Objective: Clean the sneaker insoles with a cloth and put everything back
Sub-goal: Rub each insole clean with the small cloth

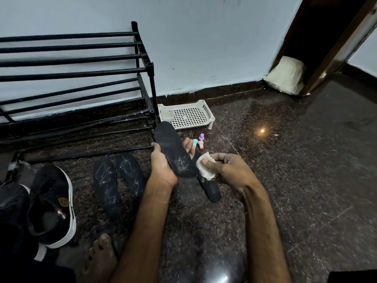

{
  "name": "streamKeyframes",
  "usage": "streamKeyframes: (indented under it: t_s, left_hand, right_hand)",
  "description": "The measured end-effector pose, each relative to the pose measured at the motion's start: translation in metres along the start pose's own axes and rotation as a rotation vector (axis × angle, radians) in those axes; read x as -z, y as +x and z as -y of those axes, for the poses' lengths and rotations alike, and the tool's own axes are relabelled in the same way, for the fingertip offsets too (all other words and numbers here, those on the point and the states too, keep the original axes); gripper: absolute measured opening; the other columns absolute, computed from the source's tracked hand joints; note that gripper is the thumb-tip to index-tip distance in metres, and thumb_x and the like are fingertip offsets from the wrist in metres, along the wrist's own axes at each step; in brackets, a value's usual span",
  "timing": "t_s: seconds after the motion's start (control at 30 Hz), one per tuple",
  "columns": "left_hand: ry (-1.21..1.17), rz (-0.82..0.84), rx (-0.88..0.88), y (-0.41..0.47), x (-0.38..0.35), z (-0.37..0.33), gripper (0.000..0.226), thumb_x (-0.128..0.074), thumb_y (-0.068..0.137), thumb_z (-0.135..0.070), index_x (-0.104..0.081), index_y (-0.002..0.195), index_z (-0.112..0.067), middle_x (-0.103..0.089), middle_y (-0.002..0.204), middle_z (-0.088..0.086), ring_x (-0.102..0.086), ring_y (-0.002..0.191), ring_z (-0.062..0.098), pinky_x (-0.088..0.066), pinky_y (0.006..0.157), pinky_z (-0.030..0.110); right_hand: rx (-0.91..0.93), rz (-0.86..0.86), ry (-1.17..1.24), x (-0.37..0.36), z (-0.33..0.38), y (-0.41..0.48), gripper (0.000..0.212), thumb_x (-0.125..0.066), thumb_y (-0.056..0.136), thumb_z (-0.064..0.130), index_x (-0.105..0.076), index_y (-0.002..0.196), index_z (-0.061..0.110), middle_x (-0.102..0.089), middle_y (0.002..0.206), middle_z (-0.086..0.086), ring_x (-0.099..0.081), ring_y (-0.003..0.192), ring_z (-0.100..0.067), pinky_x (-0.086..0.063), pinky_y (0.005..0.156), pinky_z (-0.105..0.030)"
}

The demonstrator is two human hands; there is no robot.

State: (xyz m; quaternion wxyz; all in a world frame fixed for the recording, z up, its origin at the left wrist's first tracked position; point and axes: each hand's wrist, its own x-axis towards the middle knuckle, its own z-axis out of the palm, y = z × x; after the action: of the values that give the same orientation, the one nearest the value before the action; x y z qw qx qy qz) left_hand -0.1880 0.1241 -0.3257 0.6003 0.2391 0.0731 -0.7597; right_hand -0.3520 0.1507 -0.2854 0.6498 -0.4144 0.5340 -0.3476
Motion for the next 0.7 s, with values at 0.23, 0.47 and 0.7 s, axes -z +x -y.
streamKeyframes:
  t_s: [0.23, 0.47, 0.7]
  left_hand:
    - [0.039, 0.091, -0.091, -0.006, -0.015, 0.004, 0.084, -0.024, 0.093, -0.075, -0.059, 0.121, -0.004, -0.065, 0.121, 0.02, -0.066, 0.102, 0.03, -0.062, 0.07, 0.038]
    - [0.041, 0.091, -0.137, -0.009, -0.023, 0.007, 0.086, -0.024, 0.089, -0.08, -0.064, 0.103, -0.006, -0.068, 0.088, 0.011, -0.067, 0.072, 0.023, -0.057, 0.074, 0.036]
    - [-0.035, 0.08, -0.196, -0.008, -0.023, 0.009, 0.085, -0.023, 0.091, -0.078, -0.057, 0.115, -0.004, -0.067, 0.09, 0.01, -0.059, 0.07, 0.021, -0.06, 0.065, 0.036]
  right_hand:
    - [0.194, -0.186, -0.124, -0.018, 0.006, 0.004, 0.02, -0.074, 0.081, -0.003, -0.069, 0.1, -0.002, -0.073, 0.083, -0.01, -0.066, 0.065, -0.012, -0.056, 0.063, -0.029]
    - [0.382, -0.194, -0.909, -0.04, 0.027, -0.016, 0.006, -0.076, 0.083, 0.014, -0.076, 0.088, 0.018, -0.072, 0.086, 0.003, -0.065, 0.074, -0.006, -0.051, 0.071, -0.015]
    - [0.333, -0.091, -1.04, -0.06, 0.039, -0.03, 0.003, -0.074, 0.082, 0.017, -0.074, 0.079, 0.017, -0.07, 0.082, 0.0, -0.066, 0.08, -0.017, -0.053, 0.074, -0.025]
